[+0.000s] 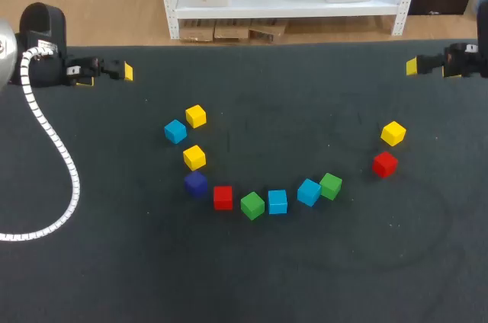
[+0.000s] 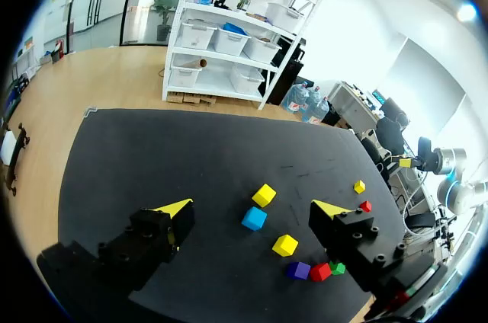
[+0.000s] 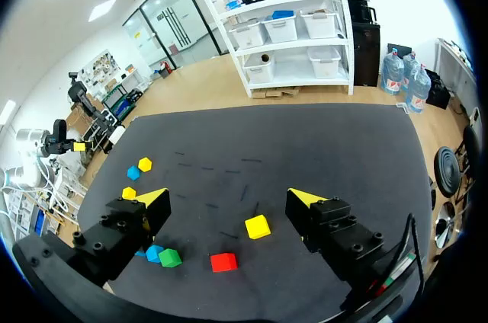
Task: Place the blue cubes, place green cubes on the blue cubes, place the yellow cubes on the green cubes, then place the red cubes on the yellow cubes, and place purple cube on the red cubes.
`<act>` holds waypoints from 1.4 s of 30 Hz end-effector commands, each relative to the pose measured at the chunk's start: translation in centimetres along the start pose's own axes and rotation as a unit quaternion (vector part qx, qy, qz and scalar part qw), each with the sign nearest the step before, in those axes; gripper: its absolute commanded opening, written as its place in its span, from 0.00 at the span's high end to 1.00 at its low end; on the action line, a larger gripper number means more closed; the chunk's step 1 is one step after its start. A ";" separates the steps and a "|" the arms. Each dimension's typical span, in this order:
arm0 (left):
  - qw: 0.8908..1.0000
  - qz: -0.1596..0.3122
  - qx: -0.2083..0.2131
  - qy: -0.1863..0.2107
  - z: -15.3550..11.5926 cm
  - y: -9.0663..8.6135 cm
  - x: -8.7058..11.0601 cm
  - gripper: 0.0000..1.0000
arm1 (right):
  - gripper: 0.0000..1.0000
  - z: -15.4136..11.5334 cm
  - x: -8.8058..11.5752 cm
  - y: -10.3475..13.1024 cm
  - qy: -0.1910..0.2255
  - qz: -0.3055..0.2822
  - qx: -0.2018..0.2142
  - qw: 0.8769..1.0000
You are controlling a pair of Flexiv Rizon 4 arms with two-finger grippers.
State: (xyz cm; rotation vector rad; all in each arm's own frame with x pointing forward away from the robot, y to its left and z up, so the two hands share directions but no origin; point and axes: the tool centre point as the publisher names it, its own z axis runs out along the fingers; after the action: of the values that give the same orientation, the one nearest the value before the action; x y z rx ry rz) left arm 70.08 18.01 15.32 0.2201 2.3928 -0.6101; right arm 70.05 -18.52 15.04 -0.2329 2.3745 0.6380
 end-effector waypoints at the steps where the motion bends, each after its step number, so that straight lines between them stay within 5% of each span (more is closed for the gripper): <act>1: 1.000 0.002 0.008 -0.004 -0.1 0.3 0.2 0.00 | 0.00 0.0 0.0 0.0 0.000 0.000 0.000 1.000; 42: 1.000 0.002 0.008 -0.004 -0.1 0.3 0.2 0.00 | 0.00 0.0 0.1 0.2 0.006 -0.007 0.001 1.000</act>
State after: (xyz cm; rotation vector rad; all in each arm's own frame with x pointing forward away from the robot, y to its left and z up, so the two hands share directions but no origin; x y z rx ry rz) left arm 70.08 18.01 15.32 0.2201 2.3928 -0.6101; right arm 69.93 -18.40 14.90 -0.2494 2.3794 0.6337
